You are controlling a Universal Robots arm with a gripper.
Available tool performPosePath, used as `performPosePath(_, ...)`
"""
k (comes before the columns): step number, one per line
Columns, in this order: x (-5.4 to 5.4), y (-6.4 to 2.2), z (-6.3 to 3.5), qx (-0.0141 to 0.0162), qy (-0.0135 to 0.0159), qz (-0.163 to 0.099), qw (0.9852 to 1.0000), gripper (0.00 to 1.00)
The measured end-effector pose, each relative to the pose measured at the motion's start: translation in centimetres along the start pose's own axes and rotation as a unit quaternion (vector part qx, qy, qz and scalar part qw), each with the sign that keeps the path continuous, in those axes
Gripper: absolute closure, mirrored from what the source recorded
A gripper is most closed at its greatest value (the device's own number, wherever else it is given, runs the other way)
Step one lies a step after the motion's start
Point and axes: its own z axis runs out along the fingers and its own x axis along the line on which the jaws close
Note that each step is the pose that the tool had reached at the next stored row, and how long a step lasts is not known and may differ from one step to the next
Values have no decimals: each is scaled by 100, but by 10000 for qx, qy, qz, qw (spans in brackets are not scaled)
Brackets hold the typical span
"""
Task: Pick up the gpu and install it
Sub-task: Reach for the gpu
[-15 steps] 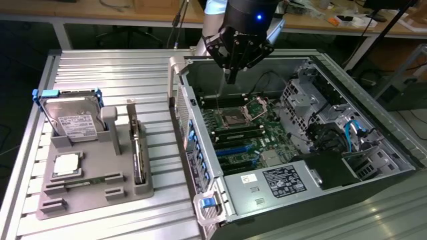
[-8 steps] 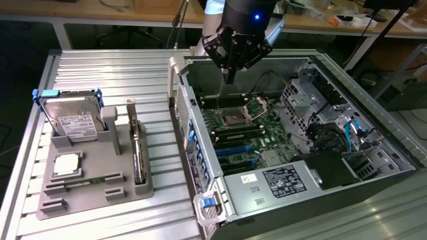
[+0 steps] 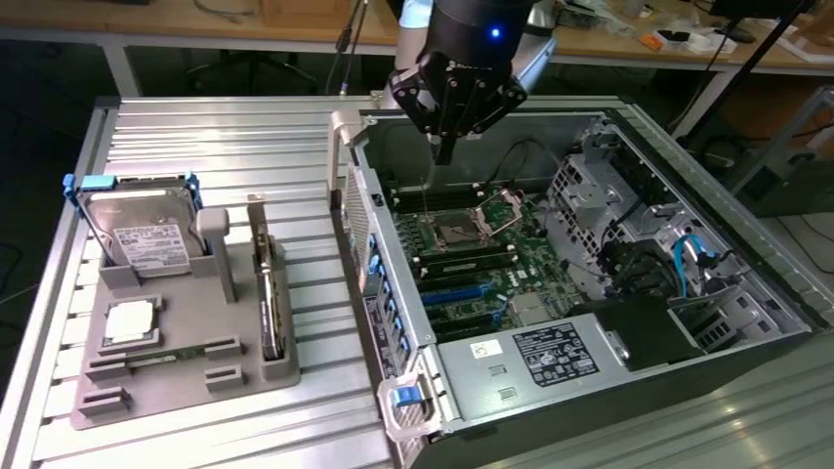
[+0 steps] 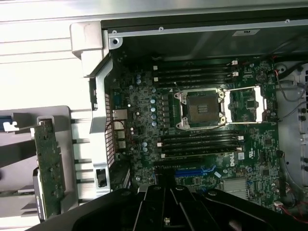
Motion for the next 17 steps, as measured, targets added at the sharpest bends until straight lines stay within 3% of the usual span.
performPosePath(17,137,-10,-4,0,0,-1,10000,89)
